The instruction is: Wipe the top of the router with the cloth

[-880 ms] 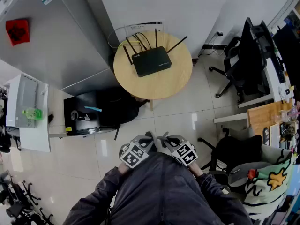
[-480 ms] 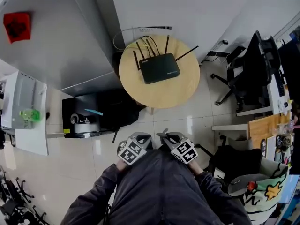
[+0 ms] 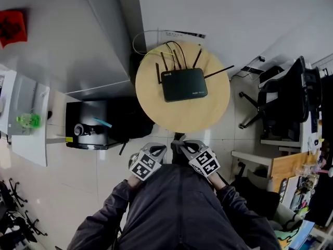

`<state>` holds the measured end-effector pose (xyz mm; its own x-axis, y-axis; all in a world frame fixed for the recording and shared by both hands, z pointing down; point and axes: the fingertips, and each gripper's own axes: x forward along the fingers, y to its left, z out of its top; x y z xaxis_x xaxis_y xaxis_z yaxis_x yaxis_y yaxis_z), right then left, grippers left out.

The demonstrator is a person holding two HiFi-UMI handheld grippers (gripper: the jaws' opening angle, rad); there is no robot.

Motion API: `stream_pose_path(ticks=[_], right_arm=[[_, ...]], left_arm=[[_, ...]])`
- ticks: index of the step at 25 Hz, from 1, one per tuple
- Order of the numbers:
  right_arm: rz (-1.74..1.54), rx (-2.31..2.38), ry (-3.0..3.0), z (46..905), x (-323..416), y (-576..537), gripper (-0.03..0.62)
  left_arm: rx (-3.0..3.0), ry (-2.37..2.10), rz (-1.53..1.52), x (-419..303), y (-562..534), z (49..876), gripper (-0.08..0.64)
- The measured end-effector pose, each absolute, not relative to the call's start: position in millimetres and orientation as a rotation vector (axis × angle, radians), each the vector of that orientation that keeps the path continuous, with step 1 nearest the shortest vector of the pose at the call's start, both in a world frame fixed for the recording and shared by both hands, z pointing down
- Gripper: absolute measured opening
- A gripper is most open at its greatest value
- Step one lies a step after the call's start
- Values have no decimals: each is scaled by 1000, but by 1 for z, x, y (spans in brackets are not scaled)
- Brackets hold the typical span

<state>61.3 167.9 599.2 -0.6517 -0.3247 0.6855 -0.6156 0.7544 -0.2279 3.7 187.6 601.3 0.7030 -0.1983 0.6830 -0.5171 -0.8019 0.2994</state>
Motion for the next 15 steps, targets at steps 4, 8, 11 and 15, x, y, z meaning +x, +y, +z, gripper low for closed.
stream_pose_path(ticks=[4, 8, 11, 15], right_arm=[[580, 599, -2343, 603, 67, 121, 28], [552, 509, -2366, 604, 74, 79, 28], [511, 440, -2362, 612, 81, 51, 28], [474, 345, -2319, 627, 83, 29, 28]], left_arm=[[2387, -648, 893, 15, 146, 600, 2], [2355, -698, 912, 30, 108, 599, 2], [2327, -744, 920, 38, 85, 599, 2], [2276, -787, 898, 40, 72, 598, 2]])
